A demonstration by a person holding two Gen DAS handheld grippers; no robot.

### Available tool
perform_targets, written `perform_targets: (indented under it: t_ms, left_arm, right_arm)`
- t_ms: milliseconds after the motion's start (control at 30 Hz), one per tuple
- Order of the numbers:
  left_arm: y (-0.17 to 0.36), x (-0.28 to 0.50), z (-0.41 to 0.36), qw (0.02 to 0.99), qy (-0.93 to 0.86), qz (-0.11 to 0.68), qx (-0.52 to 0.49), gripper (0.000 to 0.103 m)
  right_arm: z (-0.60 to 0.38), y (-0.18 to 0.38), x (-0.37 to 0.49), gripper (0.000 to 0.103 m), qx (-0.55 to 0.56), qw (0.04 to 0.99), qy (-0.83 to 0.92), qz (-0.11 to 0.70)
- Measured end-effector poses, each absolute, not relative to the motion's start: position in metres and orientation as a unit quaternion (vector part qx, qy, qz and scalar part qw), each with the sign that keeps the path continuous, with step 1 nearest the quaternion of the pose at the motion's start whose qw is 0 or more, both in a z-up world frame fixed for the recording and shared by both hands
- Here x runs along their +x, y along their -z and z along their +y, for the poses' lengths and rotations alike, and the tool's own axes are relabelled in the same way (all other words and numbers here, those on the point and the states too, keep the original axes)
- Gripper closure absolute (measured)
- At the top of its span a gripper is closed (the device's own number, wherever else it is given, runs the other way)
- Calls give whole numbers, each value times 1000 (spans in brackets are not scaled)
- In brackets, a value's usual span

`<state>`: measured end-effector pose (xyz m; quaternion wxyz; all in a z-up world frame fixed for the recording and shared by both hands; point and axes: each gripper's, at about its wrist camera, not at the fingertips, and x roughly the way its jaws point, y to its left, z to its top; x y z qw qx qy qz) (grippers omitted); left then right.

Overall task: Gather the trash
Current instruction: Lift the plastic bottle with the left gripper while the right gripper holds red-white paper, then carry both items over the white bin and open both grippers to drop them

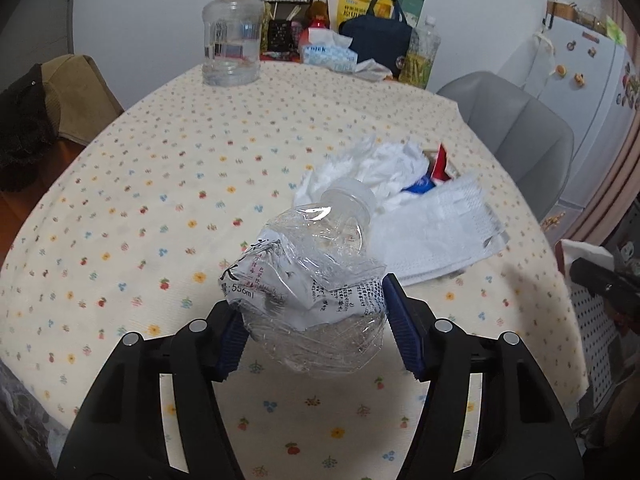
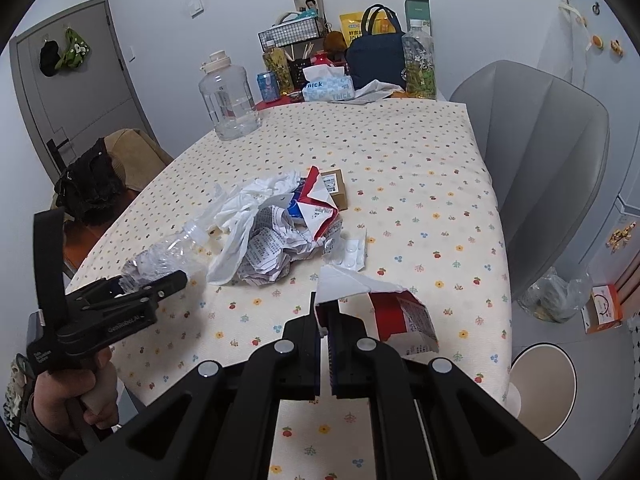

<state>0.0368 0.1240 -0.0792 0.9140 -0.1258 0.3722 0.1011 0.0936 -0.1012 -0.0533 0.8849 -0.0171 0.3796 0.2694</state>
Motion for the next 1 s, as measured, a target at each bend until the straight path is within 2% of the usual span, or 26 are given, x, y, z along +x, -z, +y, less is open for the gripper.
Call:
perform_targets:
  t_ms: [533, 1000]
  left_arm:
    - [15, 52, 72, 946, -42, 309, -90, 41]
    - [7, 107, -17, 947, 41, 316, -46, 41]
  right_arm:
    - [-158, 13, 98, 99, 4, 919, -223, 324]
    - [-254, 29, 121, 99, 51, 933, -129, 331]
